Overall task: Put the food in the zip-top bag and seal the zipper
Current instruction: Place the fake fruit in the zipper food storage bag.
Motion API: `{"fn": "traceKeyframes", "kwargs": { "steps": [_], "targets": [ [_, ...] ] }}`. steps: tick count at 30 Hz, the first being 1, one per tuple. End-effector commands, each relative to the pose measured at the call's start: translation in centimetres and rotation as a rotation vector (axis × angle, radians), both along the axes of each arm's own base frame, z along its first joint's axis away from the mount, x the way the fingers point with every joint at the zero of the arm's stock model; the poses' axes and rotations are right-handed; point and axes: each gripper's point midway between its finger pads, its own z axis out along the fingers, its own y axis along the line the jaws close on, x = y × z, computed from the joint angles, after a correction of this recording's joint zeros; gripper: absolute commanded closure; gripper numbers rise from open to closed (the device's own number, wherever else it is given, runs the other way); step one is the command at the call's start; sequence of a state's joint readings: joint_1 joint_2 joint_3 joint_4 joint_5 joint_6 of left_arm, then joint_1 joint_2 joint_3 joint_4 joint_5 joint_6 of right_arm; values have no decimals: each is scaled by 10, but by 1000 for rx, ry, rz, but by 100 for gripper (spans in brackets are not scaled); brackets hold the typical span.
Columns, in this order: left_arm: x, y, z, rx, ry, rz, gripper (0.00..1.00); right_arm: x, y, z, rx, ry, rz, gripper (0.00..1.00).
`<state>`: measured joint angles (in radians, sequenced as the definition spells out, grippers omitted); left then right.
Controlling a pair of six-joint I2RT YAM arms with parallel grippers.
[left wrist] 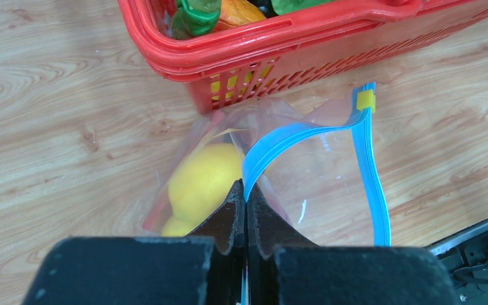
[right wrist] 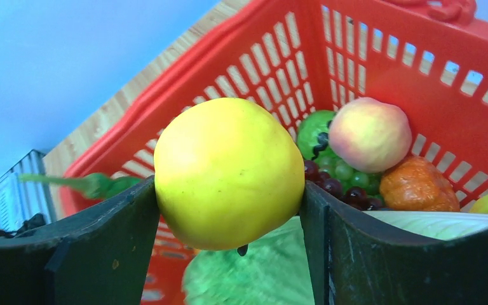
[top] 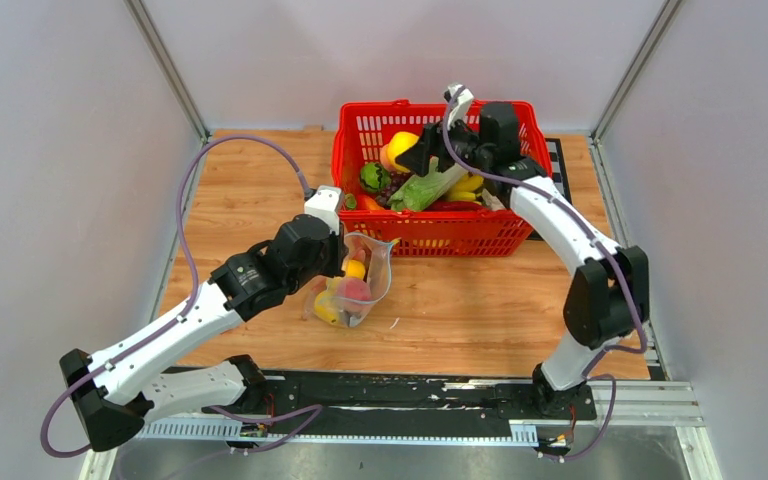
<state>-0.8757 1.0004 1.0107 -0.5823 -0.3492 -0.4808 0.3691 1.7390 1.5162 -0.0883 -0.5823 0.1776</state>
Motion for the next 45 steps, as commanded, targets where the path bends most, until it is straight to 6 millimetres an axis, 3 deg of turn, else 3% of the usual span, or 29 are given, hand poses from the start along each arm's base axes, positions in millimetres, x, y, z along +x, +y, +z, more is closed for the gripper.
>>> {"fn": "traceKeyframes", "kwargs": {
  "steps": [1, 9, 15, 19, 26, 32, 37, 42, 45],
  "targets": [
    [4, -1, 20, -51, -59, 10, 100, -50, 1, 80, 126, -214, 109, 61],
    [7, 2, 26, -71, -86, 34, 100, -139, 17, 75, 134, -262, 307, 61],
    [6, 3, 27, -78, -87, 37, 100, -194, 36, 65, 81, -290, 444, 60],
    [4, 6, 27, -88, -88, 45, 100, -227, 52, 45, 40, -246, 542, 60],
    [2, 8, 29, -101, -93, 47, 100, -234, 69, -1, -92, -173, 530, 60],
    [1, 7, 30, -109, -95, 44, 100, -236, 76, -16, -153, -155, 519, 59],
    [1, 8, 31, -112, -98, 46, 100, -224, 81, -34, -270, -158, 450, 58],
    [1, 10, 32, -118, -104, 54, 100, -193, 77, -29, -306, -211, 215, 53],
    [2, 10, 33, -118, -105, 55, 100, -191, 77, -17, -289, -266, 149, 42]
  ]
}}
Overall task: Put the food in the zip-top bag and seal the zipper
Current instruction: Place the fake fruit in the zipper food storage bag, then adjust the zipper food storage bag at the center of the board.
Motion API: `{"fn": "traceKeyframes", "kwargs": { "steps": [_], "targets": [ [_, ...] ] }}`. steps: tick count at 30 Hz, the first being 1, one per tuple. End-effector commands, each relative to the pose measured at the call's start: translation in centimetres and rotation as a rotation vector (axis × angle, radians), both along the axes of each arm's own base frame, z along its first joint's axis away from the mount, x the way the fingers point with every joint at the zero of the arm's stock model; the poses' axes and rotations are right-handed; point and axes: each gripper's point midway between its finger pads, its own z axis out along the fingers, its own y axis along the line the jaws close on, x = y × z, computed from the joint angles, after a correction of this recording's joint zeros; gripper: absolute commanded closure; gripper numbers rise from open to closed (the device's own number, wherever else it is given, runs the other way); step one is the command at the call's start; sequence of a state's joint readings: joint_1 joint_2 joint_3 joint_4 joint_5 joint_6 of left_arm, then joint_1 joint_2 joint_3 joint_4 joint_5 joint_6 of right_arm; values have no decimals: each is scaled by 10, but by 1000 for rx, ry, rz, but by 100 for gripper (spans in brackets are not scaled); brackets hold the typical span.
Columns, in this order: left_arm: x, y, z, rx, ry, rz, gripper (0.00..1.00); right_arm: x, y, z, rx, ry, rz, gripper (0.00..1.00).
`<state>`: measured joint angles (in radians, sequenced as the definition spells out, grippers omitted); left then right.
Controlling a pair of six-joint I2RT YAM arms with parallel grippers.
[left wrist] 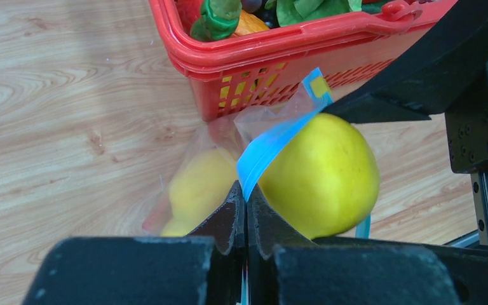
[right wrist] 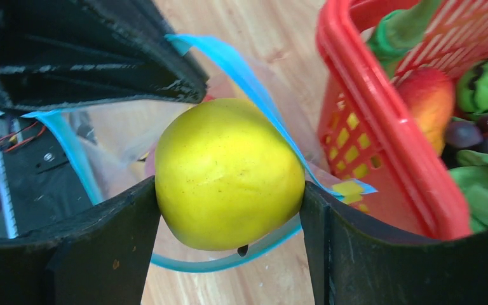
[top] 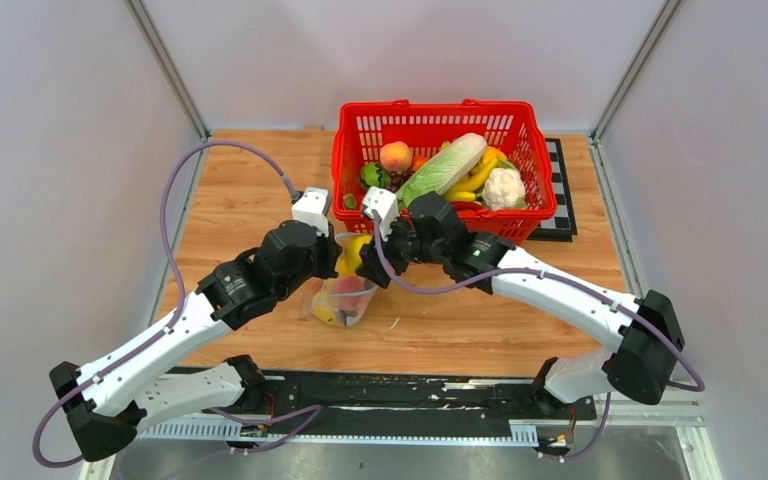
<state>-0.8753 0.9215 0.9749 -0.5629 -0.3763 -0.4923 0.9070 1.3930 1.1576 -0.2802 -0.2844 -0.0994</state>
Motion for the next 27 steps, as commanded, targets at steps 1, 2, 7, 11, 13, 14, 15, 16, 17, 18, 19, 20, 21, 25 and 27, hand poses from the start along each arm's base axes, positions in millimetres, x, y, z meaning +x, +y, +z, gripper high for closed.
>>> {"fn": "traceKeyframes", "kwargs": {
  "steps": [1, 2, 7, 11, 13, 14, 15, 16, 17, 18, 19, 20, 21, 25, 27],
  "targets": [
    [6, -2, 22, -71, -61, 26, 100, 26, -3, 42, 89, -163, -171, 39],
    [6, -1, 22, -71, -61, 28, 100, 25, -2, 44, 98, -169, -179, 35],
    [6, -2, 22, -69, -62, 28, 100, 24, -5, 46, 112, -140, -215, 17],
    [7, -1, 22, -67, -63, 32, 100, 10, -7, 57, 175, -124, -176, 10],
    [7, -1, 22, -65, -63, 32, 100, 6, -10, 61, 195, -123, -172, 8],
    [7, -2, 23, -67, -66, 30, 100, 4, -11, 61, 208, -102, -179, 8],
    [8, -2, 23, -65, -66, 30, 100, 4, -14, 62, 216, -87, -205, 8],
    [8, -2, 24, -62, -67, 31, 100, 7, -19, 62, 219, -78, -246, 9],
    [8, -1, 24, -59, -67, 33, 100, 13, -30, 62, 217, -76, -316, 10],
    [8, 0, 24, -57, -68, 35, 100, 17, -38, 60, 215, -72, -374, 13],
    [8, 0, 23, -57, -68, 36, 100, 19, -46, 56, 213, -53, -424, 17],
    [8, 0, 23, -57, -69, 38, 100, 19, -51, 52, 215, -29, -462, 22],
    [8, 0, 23, -58, -69, 39, 100, 18, -54, 47, 219, 3, -485, 26],
    [9, -2, 21, -59, -66, 34, 100, 3, -48, 26, 241, 164, -492, 34],
    [10, -4, 21, -60, -65, 31, 100, -6, -37, 18, 266, 244, -455, 38]
  ]
}}
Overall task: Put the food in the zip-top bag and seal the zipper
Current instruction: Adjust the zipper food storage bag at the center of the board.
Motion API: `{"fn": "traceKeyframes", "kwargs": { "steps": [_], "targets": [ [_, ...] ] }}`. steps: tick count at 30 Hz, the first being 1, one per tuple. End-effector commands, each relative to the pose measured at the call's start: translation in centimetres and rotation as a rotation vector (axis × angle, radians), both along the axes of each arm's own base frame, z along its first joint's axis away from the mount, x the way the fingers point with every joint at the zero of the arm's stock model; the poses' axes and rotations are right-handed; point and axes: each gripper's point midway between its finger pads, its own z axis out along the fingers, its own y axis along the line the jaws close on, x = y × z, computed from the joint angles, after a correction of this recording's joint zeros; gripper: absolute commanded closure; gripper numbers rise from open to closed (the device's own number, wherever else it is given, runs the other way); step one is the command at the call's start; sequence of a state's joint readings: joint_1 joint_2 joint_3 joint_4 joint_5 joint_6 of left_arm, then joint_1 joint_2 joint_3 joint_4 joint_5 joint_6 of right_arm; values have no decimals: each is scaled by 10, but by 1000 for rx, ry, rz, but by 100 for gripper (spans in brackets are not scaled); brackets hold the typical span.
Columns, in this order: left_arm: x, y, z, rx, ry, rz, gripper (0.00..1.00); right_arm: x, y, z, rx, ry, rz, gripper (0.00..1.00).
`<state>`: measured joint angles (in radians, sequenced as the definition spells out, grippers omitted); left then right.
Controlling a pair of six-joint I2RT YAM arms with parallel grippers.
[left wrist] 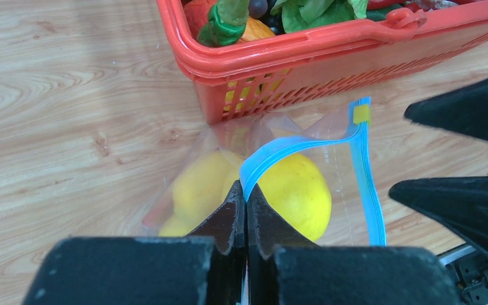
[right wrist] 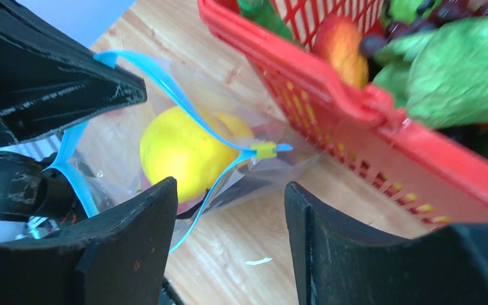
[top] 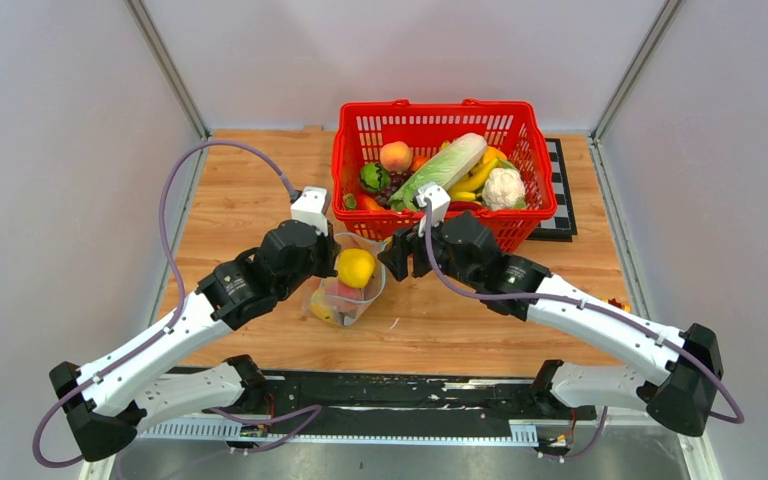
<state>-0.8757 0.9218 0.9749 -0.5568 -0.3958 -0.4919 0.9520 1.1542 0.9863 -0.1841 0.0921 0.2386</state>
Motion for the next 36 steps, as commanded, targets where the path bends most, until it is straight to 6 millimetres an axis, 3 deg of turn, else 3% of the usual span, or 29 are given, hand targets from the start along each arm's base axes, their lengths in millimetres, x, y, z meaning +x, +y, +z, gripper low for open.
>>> {"fn": "traceKeyframes", "kwargs": {
  "steps": [1, 5, 8, 11, 15, 19, 23, 32, 36],
  "targets": [
    [7, -7, 20, -63, -55, 12, 100, -15, 14, -16, 117, 190, 0, 41],
    [7, -6, 18, -60, -49, 12, 100, -21, 32, -28, 144, 268, 51, 53],
    [5, -4, 16, -56, -43, 18, 100, -19, 30, -34, 106, 271, 40, 75],
    [5, -1, 13, -38, -36, 22, 100, -24, 32, -21, 122, 218, 103, 99],
    [6, 11, 14, 29, -48, 42, 100, -24, 24, 7, 112, 102, 130, 100],
    [2, 40, 26, 169, -59, 80, 100, -29, 18, 32, 80, 5, 190, 100],
    [-6, 72, 45, 251, -53, 159, 100, -19, 19, 47, 42, -3, 158, 100],
    [-24, 99, 83, 144, -91, 226, 100, -30, 94, 90, 193, 48, 428, 100],
    [-27, 117, 89, 130, -92, 314, 100, -36, 131, 103, 232, 99, 587, 100]
  ]
}}
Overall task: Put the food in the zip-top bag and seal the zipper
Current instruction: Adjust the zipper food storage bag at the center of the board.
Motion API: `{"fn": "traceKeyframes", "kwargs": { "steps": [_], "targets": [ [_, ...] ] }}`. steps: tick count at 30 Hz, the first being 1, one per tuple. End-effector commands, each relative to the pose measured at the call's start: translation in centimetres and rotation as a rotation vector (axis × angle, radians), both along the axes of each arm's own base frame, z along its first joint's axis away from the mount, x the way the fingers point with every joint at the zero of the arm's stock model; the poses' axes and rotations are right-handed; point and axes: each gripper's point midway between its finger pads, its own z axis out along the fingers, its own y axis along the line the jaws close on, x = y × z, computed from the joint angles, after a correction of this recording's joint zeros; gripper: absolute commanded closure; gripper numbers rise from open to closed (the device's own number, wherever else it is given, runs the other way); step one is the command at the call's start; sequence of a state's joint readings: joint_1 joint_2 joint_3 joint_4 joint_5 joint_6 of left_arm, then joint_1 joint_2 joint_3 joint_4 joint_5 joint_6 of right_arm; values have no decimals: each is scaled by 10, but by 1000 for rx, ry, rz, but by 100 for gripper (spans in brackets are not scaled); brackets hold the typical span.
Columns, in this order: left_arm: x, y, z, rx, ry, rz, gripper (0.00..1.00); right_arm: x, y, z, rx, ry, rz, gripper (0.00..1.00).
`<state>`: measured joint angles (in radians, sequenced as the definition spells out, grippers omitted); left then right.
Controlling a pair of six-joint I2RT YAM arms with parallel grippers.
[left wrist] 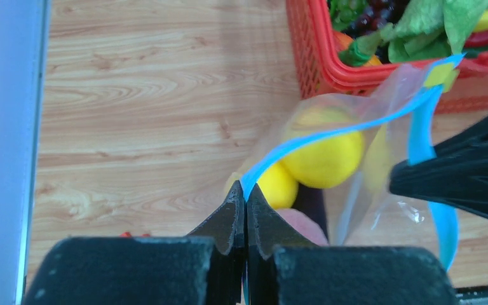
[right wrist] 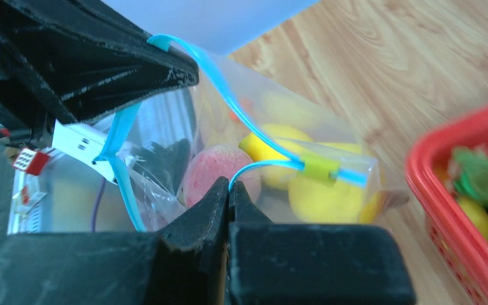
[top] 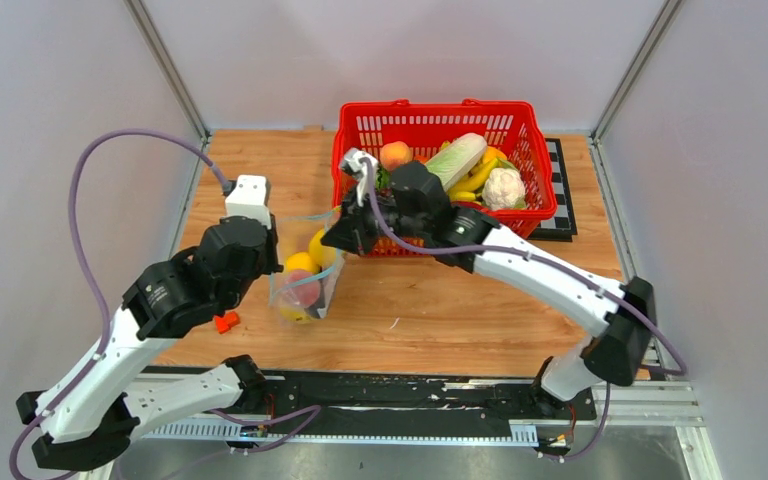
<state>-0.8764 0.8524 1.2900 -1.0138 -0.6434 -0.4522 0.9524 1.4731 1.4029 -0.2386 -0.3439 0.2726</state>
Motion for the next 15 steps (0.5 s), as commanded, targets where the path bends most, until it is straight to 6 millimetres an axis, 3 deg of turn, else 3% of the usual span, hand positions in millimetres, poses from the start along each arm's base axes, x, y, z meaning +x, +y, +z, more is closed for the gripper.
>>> {"fn": "traceKeyframes", "kwargs": {
  "steps": [1, 5, 8, 11, 15],
  "targets": [
    [-4, 27, 20, -39, -42, 135, 100, -13, 39, 44, 121, 22, 196, 100],
    [-5, 42, 21, -14, -53, 200, 100, -6, 64, 42, 119, 47, 251, 100],
    [0, 39, 16, 6, -64, 195, 100, 22, 66, 32, 50, -7, 141, 100],
    [7, 17, 0, 2, -28, 144, 100, 58, 51, -13, -104, -52, -45, 99],
    [18, -18, -43, 3, 50, 72, 100, 83, 30, -78, -330, -56, -118, 97]
  ]
}}
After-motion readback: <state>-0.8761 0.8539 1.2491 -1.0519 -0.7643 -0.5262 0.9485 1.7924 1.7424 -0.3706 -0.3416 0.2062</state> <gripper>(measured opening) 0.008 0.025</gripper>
